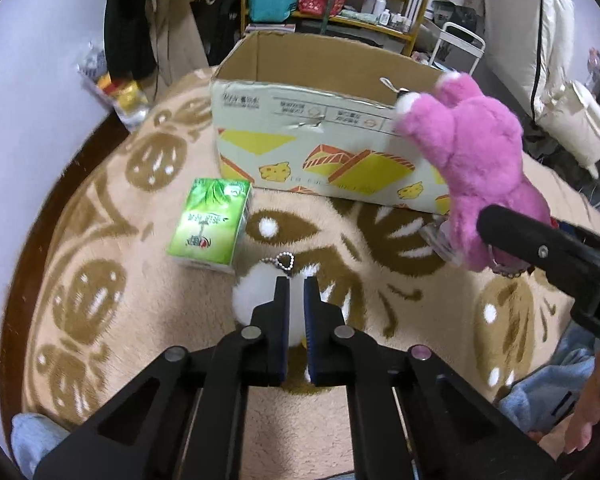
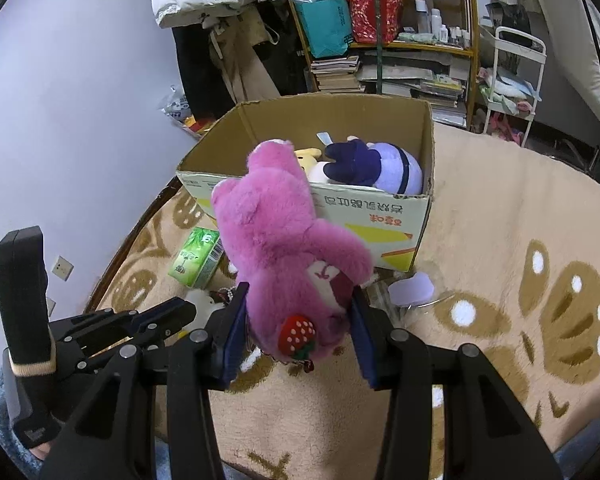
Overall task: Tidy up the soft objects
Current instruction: 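Lift the pink bear with the right tool while the left tool lifts the penguin, carrying both over the box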
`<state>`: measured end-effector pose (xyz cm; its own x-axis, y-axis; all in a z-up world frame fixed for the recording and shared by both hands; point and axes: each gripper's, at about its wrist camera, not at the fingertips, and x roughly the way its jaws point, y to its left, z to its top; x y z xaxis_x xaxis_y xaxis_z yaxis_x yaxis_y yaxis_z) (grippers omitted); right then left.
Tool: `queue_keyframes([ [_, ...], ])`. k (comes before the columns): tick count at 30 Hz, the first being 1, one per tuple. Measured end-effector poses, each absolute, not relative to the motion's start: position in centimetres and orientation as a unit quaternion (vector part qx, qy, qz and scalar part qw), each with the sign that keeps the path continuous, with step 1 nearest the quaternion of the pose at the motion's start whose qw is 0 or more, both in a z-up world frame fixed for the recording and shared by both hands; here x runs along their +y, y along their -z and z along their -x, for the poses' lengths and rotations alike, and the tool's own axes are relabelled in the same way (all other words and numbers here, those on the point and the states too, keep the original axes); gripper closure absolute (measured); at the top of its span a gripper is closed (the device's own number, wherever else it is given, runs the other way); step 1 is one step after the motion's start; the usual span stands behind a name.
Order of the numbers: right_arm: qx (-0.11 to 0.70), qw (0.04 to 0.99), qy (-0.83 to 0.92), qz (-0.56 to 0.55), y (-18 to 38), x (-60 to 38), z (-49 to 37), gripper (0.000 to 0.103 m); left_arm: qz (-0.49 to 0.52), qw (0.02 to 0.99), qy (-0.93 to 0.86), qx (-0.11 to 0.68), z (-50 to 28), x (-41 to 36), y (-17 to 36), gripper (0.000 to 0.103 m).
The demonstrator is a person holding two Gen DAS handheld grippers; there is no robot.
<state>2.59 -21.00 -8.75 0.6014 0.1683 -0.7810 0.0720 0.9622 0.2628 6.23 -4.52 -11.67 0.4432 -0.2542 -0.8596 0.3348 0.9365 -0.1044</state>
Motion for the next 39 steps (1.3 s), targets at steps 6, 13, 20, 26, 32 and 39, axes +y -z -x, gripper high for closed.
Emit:
queue_keyframes([
  [6,0.453,0.88,-0.021,-0.14,9.3,-20.9,-3.0,0.054,-0.026,0.836,0.157,0.525,-7.2,-4.1,13.2,0.09],
  [13,0.461,0.875,-0.024,-0.144,9.8,-20.9,-3.5,0.054,-0.025,0.822,0.148,0.549,-8.0,-4.2,15.1,0.076],
  [20,0.467,0.871,-0.026,-0.148,10.2,-20.9,-4.1,0.054,-0.03,0.808,0.129,0.574,-8.8,-4.2,17.2,0.06],
  [26,0.47,0.87,-0.028,-0.148,10.4,-21.1,-4.2,0.054,-0.019,0.802,0.121,0.584,-9.4,-4.2,18.2,0.064],
  [32,0.469,0.871,-0.026,-0.143,10.4,-20.9,-4.2,0.054,-0.018,0.803,0.126,0.582,-9.1,-3.7,18.0,0.078],
  [39,0.463,0.874,-0.02,-0.146,10.2,-21.2,-3.6,0.054,-0.009,0.814,0.142,0.563,-8.0,-3.5,16.8,0.079],
])
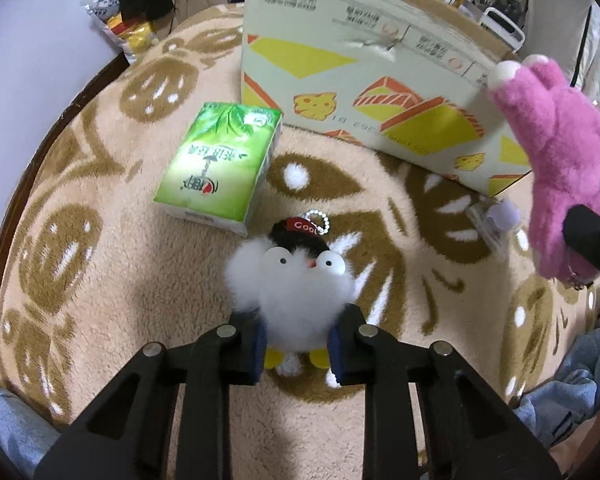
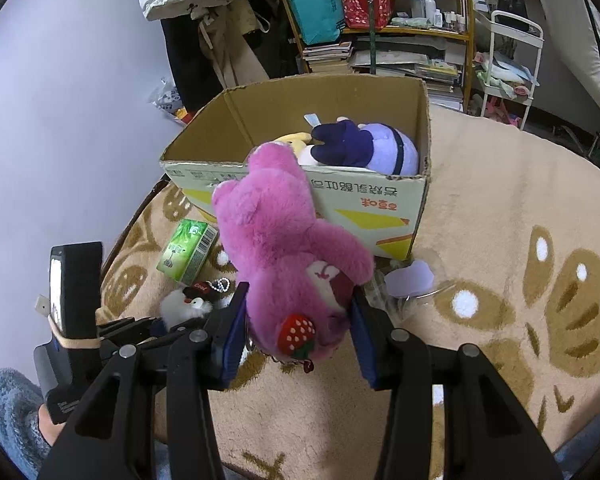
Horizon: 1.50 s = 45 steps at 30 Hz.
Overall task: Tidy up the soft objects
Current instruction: 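Lift the pink bear with the right tool while the left tool lifts the penguin, carrying both over the box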
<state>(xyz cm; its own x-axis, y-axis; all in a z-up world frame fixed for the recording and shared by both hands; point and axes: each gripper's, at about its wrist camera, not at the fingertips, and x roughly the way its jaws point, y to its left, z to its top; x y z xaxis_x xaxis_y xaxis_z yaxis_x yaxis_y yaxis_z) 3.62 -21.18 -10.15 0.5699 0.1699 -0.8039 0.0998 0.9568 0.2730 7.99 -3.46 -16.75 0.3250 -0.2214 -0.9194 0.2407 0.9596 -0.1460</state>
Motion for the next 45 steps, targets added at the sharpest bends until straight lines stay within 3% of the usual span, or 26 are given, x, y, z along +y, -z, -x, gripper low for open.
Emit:
queue_keyframes([
  [27,0.343,0.93,-0.009,-0.133,4.5,-22.0,-2.9,0.054,-0.024,0.916,0.188,0.353,-5.8,-3.9,3.6,0.078],
  [38,0.314,0.933,-0.012,-0.172,3.3,-25.0,-5.6,0.053,-0.081,0.916,0.217,0.327,-9.8,-6.9,0.5,0.078],
  [45,0.304,0.933,-0.001,-0.192,3.5,-27.0,-8.2,0.053,-0.111,0.912,0.215,0.332,-13.0,-9.2,1.6,0.077],
])
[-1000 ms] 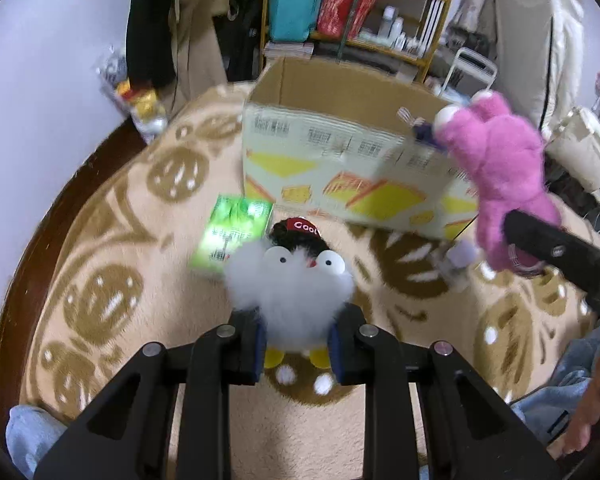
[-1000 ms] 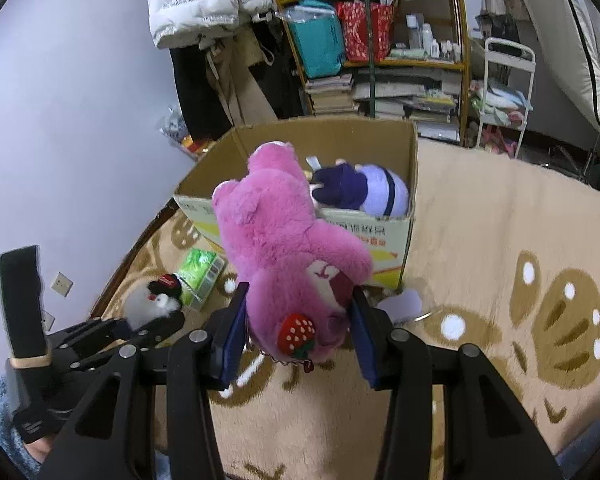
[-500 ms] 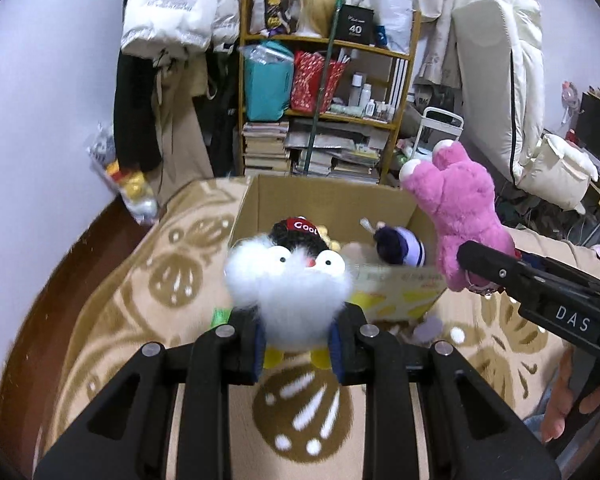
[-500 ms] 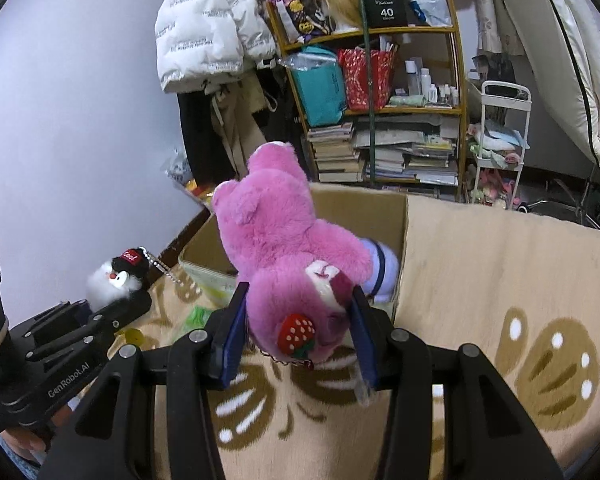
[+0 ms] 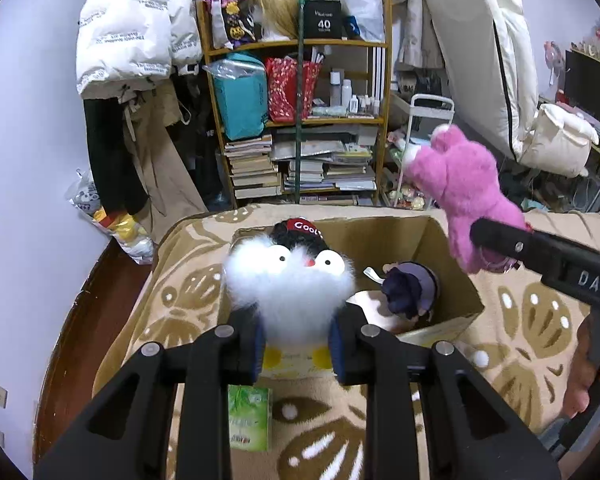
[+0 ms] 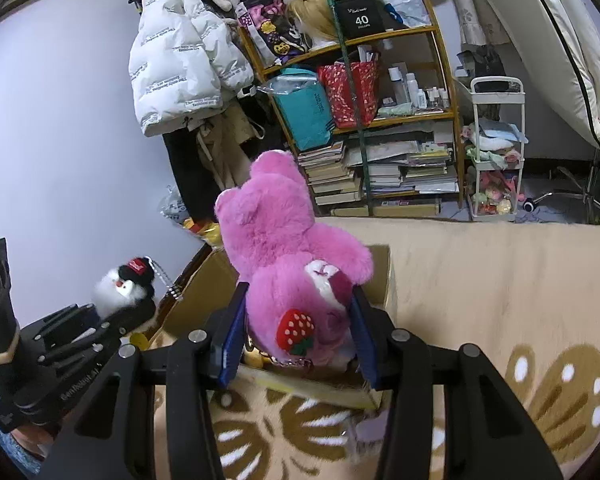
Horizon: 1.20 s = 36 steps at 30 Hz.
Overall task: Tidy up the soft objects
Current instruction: 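Lift the pink bear with the right tool while the left tool lifts the penguin, carrying both over the box, then lower both plushes into the box and open both tools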
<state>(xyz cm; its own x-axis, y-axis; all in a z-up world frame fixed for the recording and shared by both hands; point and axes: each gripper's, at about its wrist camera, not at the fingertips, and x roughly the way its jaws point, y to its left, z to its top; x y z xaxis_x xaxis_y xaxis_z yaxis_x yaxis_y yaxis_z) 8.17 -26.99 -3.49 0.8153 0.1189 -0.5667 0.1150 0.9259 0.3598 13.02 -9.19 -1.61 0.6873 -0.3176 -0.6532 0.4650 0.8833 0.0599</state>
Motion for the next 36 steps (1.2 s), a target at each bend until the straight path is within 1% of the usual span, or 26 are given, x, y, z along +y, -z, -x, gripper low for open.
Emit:
queue_keyframes([
  [3,0.309,0.933,-0.002,-0.186,4.1,-27.2,-9.2,0.053,-0.119,0.908,0.21,0.344,-14.1,-9.7,3.0,0.076],
  [9,0.338,0.923,-0.016,-0.18,6.3,-26.9,-11.0,0.051,-0.098,0.9,0.212,0.369,-15.6,-10.1,5.4,0.075],
  [14,0.36,0.92,-0.015,-0.154,7.5,-26.2,-12.1,0.051,-0.133,0.903,0.192,0.359,-15.8,-10.4,6.4,0.075],
  [16,0.362,0.919,-0.016,-0.158,7.7,-26.4,-12.1,0.051,-0.127,0.901,0.189,0.368,-16.0,-10.1,6.7,0.072],
  [17,0.363,0.918,-0.016,-0.162,7.8,-26.5,-12.2,0.049,-0.124,0.901,0.188,0.371,-16.1,-9.9,6.8,0.071],
  [20,0.359,0.918,-0.013,-0.171,7.6,-26.8,-11.9,0.041,-0.121,0.904,0.178,0.369,-16.1,-9.4,6.7,0.063],
  [22,0.355,0.919,-0.007,-0.171,7.3,-26.8,-11.5,0.038,-0.12,0.909,0.171,0.36,-15.8,-9.2,6.3,0.055],
  [24,0.35,0.921,0.001,-0.17,6.9,-26.9,-11.0,0.03,-0.118,0.912,0.17,0.354,-15.5,-9.0,5.9,0.049],
  [26,0.344,0.923,0.007,-0.171,6.6,-27.0,-10.5,0.025,-0.117,0.914,0.17,0.349,-15.0,-8.7,5.5,0.048],
  [29,0.337,0.926,0.014,-0.171,5.9,-27.2,-9.7,0.023,-0.115,0.914,0.169,0.352,-14.6,-8.4,5.1,0.042],
  [33,0.331,0.928,0.026,-0.169,5.3,-27.4,-8.6,0.008,-0.106,0.918,0.161,0.346,-13.5,-7.3,4.2,0.038],
  [35,0.335,0.927,0.037,-0.166,5.2,-27.3,-8.2,0.004,-0.111,0.92,0.158,0.342,-12.8,-6.9,3.9,0.033],
  [36,0.339,0.925,0.039,-0.165,5.3,-27.2,-8.0,0.002,-0.113,0.92,0.157,0.342,-12.6,-6.7,3.7,0.028],
])
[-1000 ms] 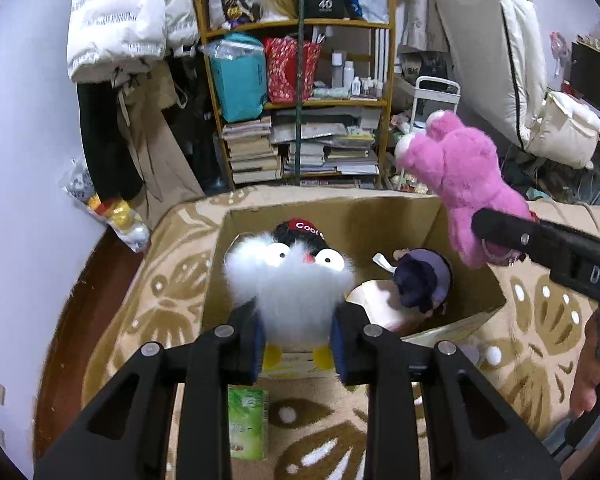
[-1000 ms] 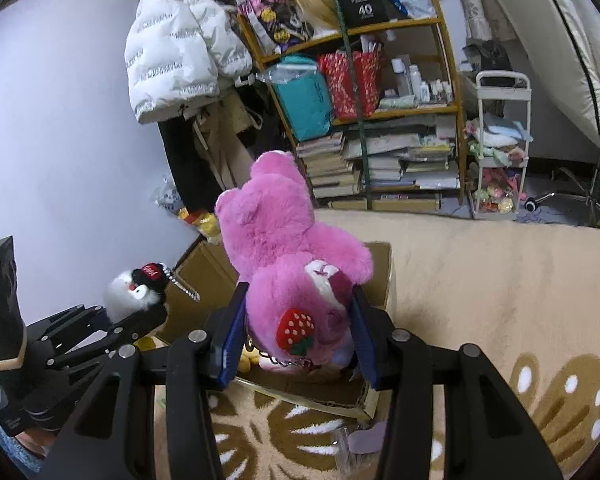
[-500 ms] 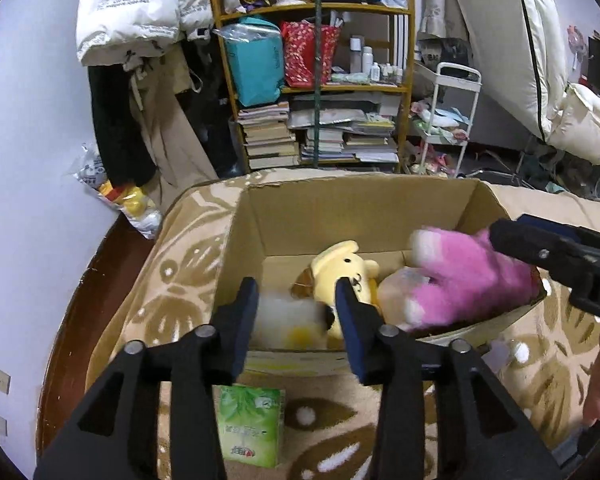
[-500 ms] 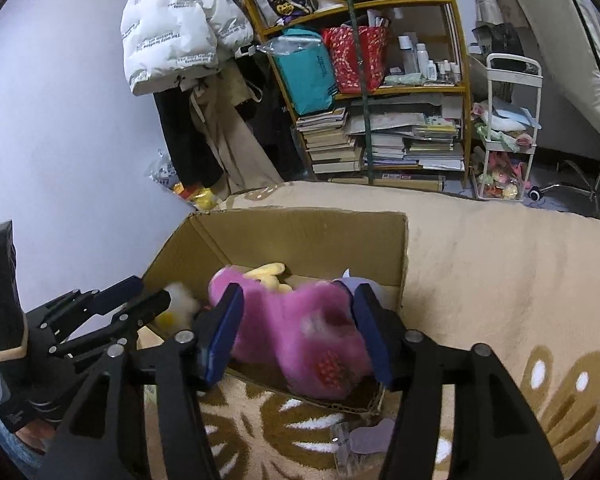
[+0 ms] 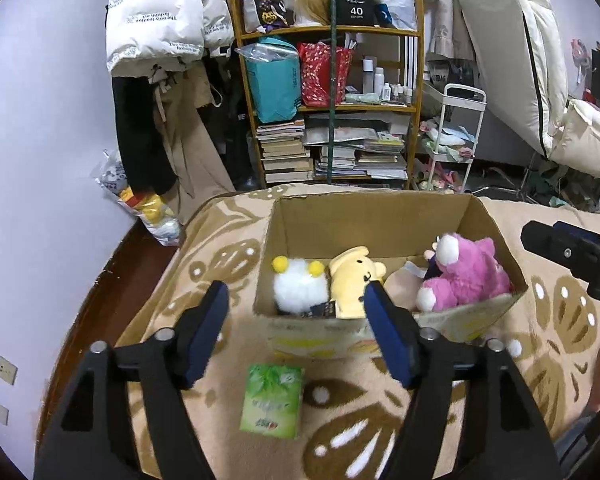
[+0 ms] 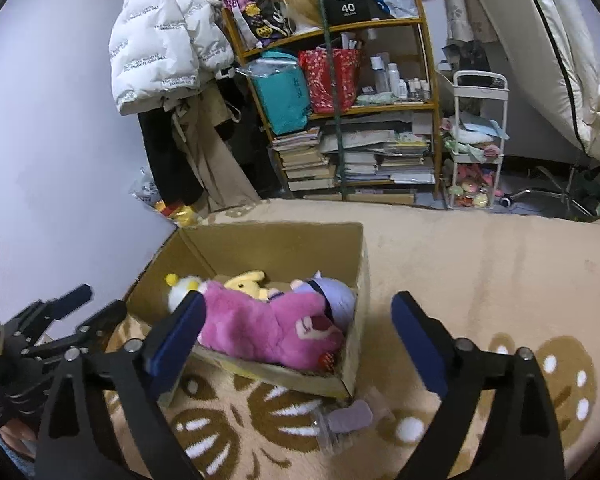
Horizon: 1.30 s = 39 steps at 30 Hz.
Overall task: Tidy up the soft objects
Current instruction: 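Lower both plushes into the box and open both tools, then move the left tool to the green tissue pack while the right tool approaches the clear plastic bag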
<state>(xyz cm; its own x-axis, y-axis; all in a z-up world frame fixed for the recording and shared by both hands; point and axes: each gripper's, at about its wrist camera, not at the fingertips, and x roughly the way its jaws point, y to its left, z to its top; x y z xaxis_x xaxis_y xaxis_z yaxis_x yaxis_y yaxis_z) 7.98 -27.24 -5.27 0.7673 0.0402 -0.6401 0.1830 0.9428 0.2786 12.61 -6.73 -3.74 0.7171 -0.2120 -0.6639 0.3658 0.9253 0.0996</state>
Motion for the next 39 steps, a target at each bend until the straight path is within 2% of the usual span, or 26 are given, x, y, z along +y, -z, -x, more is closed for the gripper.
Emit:
queue_keyframes([
  [4,0.35,0.922,0.039,-0.161,5.3,-26.9,-7.3,0.002,-0.106,0.919,0.147,0.349,-11.3,-5.7,3.6,0.019],
  [12,0.365,0.917,0.034,-0.156,5.5,-25.9,-5.1,0.001,-0.085,0.909,0.129,0.387,-9.7,-3.4,4.5,0.013],
  [25,0.391,0.905,0.072,-0.149,7.0,-25.7,-3.2,0.001,-0.091,0.895,0.114,0.421,-8.2,-2.3,6.2,0.013],
  [39,0.452,0.872,0.083,-0.165,11.3,-26.6,-6.0,0.001,-0.106,0.868,0.104,0.474,-12.1,-3.0,11.0,0.013],
])
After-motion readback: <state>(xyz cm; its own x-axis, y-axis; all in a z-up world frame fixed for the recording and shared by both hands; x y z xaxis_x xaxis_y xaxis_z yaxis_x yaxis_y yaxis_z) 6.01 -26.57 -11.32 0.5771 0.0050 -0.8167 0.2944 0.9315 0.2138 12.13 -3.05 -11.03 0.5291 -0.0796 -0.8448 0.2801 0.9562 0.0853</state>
